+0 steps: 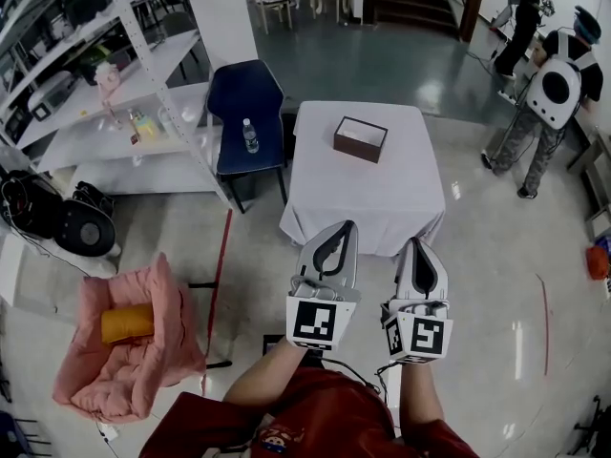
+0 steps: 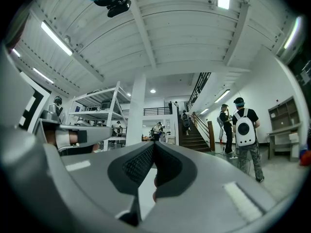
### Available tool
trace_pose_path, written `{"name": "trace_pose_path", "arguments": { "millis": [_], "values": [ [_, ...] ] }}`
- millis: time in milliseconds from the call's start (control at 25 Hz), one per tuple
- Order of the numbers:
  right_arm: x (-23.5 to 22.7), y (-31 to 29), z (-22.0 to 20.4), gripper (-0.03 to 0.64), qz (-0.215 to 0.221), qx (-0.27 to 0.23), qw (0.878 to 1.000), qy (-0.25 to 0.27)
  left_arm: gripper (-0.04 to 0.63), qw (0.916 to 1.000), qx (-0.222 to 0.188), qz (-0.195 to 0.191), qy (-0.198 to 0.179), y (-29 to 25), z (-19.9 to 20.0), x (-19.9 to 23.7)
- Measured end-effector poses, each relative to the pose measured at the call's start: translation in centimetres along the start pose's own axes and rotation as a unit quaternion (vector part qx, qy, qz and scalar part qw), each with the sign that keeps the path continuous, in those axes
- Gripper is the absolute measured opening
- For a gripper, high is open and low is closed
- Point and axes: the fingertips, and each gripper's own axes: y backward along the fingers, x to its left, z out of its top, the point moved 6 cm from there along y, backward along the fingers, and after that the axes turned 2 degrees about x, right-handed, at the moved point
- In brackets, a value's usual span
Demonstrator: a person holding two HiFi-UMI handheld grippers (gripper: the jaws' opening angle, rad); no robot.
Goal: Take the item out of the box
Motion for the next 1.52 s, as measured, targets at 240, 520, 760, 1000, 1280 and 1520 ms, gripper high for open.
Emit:
{"name": "trace_pose_path", "arguments": {
  "millis": [240,520,760,1000,1280,1520],
  "values": [
    [0.1,-6.3,-0.5,0.002,-0.002,0.006,1.000,0.003,0.003,1.0000,-0.003,-0.002,0.004,-4.9,-0.6,4.1],
    [0.5,-14.8,-1.4,0.002,-0.007,0.015,1.000,0.003,0.003,1.0000,-0.003,-0.002,0.007,-11.1,-1.6,9.9],
    [0.7,-22.0,-1.9,0.002,-0.005,0.022,1.000,0.002,0.003,1.0000,0.004,-0.003,0.008,-16.4,-2.3,14.5],
    [1.2,-28.1,-2.7,0.002,-0.006,0.026,1.000,0.002,0.003,0.9999,0.006,-0.003,0.012,-20.7,-3.3,18.7],
    [2.0,-33.8,-3.2,0.002,-0.006,0.028,1.000,0.008,0.003,0.9999,0.004,-0.005,0.016,-24.5,-4.1,23.1],
    [2.4,-36.5,-3.4,0.002,-0.009,0.028,0.999,0.012,0.003,0.9997,0.008,-0.004,0.024,-26.3,-4.7,25.3]
  ]
}}
